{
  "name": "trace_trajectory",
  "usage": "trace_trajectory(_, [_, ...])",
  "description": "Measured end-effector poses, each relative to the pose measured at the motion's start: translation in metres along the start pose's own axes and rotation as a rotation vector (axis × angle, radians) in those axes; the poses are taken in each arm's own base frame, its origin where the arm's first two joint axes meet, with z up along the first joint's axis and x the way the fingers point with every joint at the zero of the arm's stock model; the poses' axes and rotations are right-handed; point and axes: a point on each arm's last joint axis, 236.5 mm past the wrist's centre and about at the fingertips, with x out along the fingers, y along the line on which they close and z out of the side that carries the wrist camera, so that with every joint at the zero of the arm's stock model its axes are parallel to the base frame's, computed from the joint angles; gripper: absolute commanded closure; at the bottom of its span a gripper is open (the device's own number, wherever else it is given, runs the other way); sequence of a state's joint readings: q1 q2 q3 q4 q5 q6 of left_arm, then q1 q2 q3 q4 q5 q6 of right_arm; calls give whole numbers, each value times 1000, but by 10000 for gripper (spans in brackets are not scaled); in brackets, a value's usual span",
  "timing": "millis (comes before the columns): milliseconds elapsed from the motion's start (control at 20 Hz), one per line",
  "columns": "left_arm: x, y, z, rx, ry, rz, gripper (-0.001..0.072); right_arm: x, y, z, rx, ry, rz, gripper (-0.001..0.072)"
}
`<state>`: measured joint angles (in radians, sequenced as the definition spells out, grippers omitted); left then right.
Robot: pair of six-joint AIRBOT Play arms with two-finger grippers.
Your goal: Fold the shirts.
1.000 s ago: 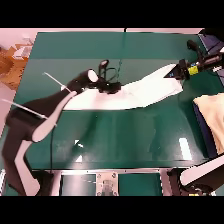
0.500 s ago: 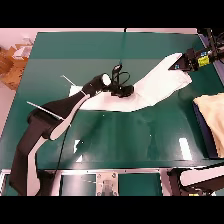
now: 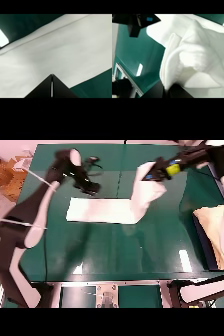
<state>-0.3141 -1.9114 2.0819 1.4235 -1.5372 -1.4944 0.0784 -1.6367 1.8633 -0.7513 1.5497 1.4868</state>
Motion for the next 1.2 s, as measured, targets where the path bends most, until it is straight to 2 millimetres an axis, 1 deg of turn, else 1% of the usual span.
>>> trace_trajectory(100, [-29, 49, -19, -60, 35, 103, 688, 47, 34, 9, -23, -22, 32, 698])
trace_trajectory(200, [-55, 87, -37, -125, 52, 166, 688, 106, 66, 14, -38, -44, 67, 696])
trace_trajectory(250, [-63, 102, -47, -155, 67, 186, 688, 142, 78, 14, -42, -56, 81, 635])
trace_trajectory(300, [-72, 117, -54, -186, 67, 204, 688, 177, 89, 14, -40, -79, 95, 345])
trace_trajectory(350, [-80, 130, -60, -213, 68, 221, 688, 215, 100, 14, -31, -113, 113, 145])
trace_trajectory(400, [-85, 142, -69, -241, 80, 229, 688, 248, 108, 11, -27, -143, 122, 145])
trace_trajectory(450, [-89, 152, -74, -266, 82, 238, 688, 277, 114, 6, -11, -166, 133, 146])
trace_trajectory(500, [-95, 162, -80, -289, 81, 245, 688, 294, 115, 4, -5, -189, 133, 148])
trace_trajectory(550, [-99, 170, -87, -311, 90, 252, 688, 303, 116, 6, 2, -212, 135, 151])
trace_trajectory(600, [-100, 177, -91, -329, 96, 253, 688, 303, 113, 9, 4, -223, 130, 153])
trace_trajectory(650, [-102, 181, -93, -338, 95, 256, 688, 298, 106, 14, 6, -228, 121, 152])
trace_trajectory(700, [-104, 183, -95, -347, 92, 257, 688, 287, 96, 22, 9, -231, 107, 157])
trace_trajectory(750, [-105, 186, -97, -353, 93, 256, 687, 268, 83, 34, 15, -238, 90, 222])
trace_trajectory(800, [-105, 187, -97, -358, 92, 254, 687, 249, 67, 43, 22, -233, 71, 257])
trace_trajectory(900, [-106, 188, -97, -362, 85, 247, 688, 208, 24, 51, 51, -192, 7, 254])
trace_trajectory(950, [-105, 188, -96, -362, 81, 242, 688, 187, -2, 53, 79, -170, -30, 204])
trace_trajectory(1000, [-105, 187, -96, -364, 79, 237, 688, 169, -28, 51, 111, -144, -66, 165])
trace_trajectory(1050, [-105, 186, -95, -366, 77, 232, 688, 156, -55, 42, 150, -101, -100, 164])
trace_trajectory(1100, [-105, 186, -95, -371, 74, 228, 688, 148, -76, 30, 193, -54, -125, 163])
trace_trajectory(1200, [-105, 186, -94, -381, 70, 226, 687, 137, -116, 9, 282, -3, -161, 94])
